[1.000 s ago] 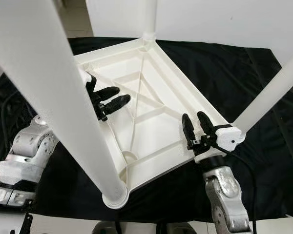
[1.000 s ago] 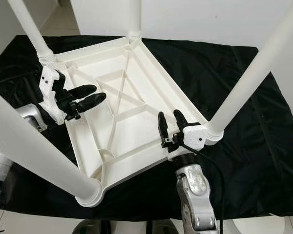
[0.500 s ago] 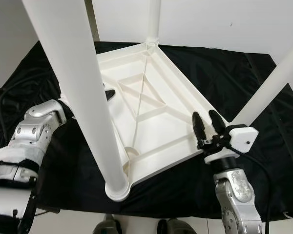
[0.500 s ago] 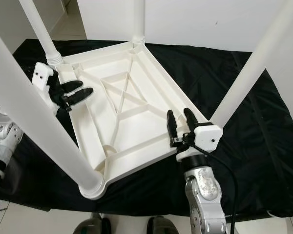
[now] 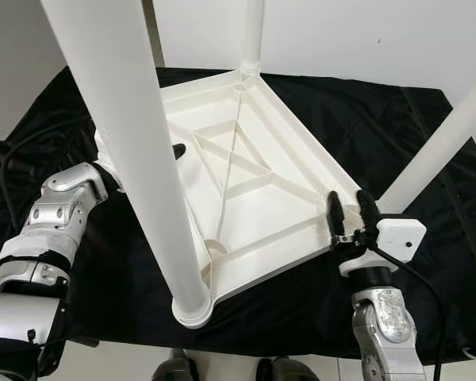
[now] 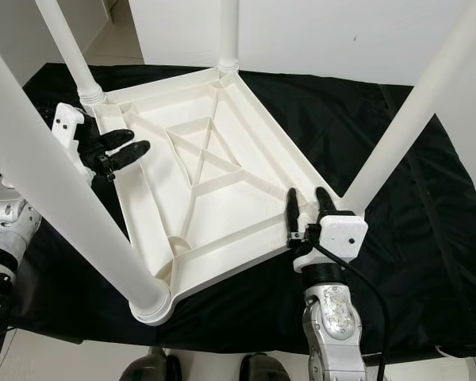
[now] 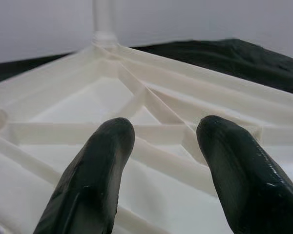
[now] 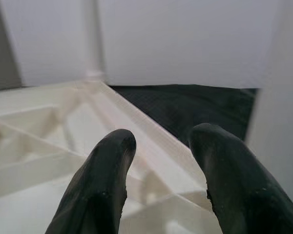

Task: Building children table

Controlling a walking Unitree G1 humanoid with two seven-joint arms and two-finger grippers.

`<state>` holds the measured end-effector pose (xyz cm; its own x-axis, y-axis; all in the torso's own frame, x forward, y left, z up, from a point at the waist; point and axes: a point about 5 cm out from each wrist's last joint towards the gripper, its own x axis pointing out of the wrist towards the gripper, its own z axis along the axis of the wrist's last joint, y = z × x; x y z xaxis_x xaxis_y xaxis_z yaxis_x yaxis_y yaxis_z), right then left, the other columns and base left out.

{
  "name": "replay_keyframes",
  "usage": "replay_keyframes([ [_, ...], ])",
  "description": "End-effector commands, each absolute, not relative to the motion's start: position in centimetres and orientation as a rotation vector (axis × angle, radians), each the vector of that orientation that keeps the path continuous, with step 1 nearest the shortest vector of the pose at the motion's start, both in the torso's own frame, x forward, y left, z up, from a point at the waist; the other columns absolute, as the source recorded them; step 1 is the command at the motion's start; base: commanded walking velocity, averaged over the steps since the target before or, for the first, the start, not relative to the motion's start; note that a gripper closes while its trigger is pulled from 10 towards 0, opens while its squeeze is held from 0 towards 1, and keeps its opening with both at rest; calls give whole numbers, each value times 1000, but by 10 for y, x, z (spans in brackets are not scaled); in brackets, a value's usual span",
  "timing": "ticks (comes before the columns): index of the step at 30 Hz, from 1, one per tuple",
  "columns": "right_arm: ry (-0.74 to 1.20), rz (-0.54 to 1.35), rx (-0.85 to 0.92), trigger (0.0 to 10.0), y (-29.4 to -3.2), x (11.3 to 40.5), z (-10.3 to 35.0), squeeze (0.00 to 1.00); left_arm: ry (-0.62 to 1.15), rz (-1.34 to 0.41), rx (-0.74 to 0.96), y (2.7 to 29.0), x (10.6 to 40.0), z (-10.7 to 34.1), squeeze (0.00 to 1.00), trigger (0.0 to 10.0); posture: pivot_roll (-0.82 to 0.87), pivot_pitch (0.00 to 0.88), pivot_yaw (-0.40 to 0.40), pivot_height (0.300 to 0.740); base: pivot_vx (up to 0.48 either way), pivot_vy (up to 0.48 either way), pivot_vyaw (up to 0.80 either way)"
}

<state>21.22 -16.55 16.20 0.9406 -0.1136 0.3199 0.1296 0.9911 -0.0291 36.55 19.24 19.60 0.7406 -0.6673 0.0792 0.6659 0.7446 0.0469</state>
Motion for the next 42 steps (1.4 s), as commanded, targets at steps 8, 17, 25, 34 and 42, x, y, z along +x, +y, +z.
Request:
replay_keyframes([
  [8,-310,-202,-114,10000,-172,207,155,0,-140,-555,-97,197,364,183,0,10000,-24,47,56,740,0,0,0],
  [17,-307,-220,-104,10000,-174,212,153,0,-84,-384,-109,221,365,170,0,10000,-3,49,15,740,0,0,0],
  [25,-286,-226,-100,10000,-178,212,147,0,-95,-318,-118,231,358,163,0,10000,8,45,2,740,0,0,0],
  [34,-275,-210,-90,10000,-177,217,144,0,-79,-347,-144,204,348,141,0,10000,12,34,-12,740,0,0,0],
  [42,-283,-213,-107,10000,-183,221,145,0,-95,-417,-62,195,350,141,0,10000,7,18,-11,740,0,0,0],
])
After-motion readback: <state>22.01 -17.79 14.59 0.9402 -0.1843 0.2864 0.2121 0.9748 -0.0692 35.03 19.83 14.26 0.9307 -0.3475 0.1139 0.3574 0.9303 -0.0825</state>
